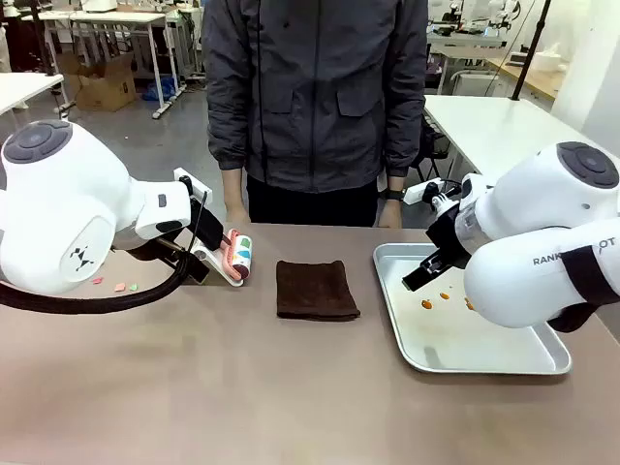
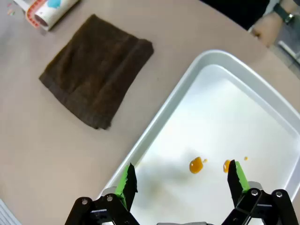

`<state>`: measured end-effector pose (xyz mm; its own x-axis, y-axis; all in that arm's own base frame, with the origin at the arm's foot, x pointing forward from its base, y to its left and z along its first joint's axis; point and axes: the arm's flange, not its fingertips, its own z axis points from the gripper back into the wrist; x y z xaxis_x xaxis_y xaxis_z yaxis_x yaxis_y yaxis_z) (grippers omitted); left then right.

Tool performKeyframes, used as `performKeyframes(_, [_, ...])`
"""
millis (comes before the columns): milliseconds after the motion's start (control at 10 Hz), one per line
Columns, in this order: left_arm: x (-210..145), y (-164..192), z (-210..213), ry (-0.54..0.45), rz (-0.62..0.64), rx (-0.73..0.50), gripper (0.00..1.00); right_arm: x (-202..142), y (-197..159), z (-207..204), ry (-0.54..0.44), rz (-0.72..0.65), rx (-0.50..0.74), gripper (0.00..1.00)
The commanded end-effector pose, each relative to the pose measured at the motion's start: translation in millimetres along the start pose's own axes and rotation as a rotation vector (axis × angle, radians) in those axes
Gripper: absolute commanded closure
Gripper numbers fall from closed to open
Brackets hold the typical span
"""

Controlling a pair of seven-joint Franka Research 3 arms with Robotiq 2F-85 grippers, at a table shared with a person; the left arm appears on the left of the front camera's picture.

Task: Clean the surface of the table.
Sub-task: Hold the Lint Roller with your left hand and the towel with your right hand.

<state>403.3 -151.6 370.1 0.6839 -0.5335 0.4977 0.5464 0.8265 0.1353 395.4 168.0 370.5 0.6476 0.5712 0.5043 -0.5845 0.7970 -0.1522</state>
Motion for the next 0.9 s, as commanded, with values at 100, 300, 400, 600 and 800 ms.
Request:
performKeyframes(100, [0.0, 0.0, 0.1, 0.0, 0.0, 0.0, 0.0, 0.0, 0.0, 0.0, 0.0, 0.0, 0.0, 0.0])
performKeyframes(300, [0.0, 0.0, 0.1, 0.0, 0.0, 0.0, 0.0, 0.0, 0.0, 0.0, 0.0, 0.0, 0.0, 0.0])
performKeyframes(400, [0.0, 0.0, 0.1, 0.0, 0.0, 0.0, 0.0, 0.0, 0.0, 0.0, 0.0, 0.0, 0.0, 0.0])
performKeyframes(600, [0.0, 0.0, 0.1, 0.0, 0.0, 0.0, 0.0, 0.0, 0.0, 0.0, 0.0, 0.0, 0.0, 0.0])
performKeyframes(800, [0.0, 0.0, 0.1, 0.0, 0.0, 0.0, 0.0, 0.0, 0.0, 0.0, 0.0, 0.0, 0.0, 0.0])
